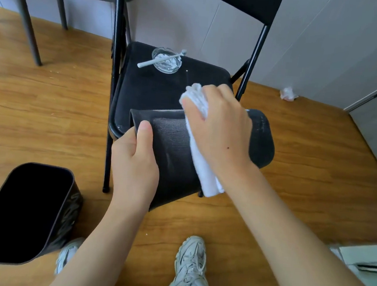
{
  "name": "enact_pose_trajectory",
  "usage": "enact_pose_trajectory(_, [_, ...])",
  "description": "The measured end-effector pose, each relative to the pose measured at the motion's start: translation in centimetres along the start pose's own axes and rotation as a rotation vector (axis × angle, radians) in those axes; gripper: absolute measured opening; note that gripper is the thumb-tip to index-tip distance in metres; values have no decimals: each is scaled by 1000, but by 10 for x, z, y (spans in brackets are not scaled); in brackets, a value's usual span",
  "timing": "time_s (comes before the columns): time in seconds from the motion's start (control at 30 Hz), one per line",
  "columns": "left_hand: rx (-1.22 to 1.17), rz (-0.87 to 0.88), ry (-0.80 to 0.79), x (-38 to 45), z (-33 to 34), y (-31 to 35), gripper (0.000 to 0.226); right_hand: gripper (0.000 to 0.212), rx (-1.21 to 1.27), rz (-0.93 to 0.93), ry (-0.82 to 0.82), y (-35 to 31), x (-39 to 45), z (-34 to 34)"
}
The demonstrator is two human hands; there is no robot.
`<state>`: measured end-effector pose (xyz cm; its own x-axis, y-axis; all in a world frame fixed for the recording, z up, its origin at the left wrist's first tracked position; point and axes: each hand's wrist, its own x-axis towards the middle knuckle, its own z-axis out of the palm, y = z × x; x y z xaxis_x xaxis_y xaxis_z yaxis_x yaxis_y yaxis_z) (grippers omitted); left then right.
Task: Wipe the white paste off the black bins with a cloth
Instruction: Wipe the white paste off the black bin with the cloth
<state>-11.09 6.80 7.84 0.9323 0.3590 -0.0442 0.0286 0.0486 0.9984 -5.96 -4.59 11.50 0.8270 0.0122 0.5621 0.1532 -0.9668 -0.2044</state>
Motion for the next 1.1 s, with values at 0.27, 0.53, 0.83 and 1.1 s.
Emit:
enact_pose_trajectory(0.27, [-20, -5, -8, 0, 4, 4, 47, 36, -94, 269, 21, 111, 12, -27])
enact_pose_trajectory(0.53, [-3, 22, -16, -1, 0, 8, 49, 32, 8, 364, -15, 99, 15, -51])
enact_pose_trajectory(0.83, [-45, 12, 1, 2, 2, 4, 50, 36, 175, -15, -54, -43, -38, -10])
enact_pose_trajectory(1.1, [22, 12, -11, 2, 2, 6, 49, 28, -9, 231, 15, 64, -2, -20])
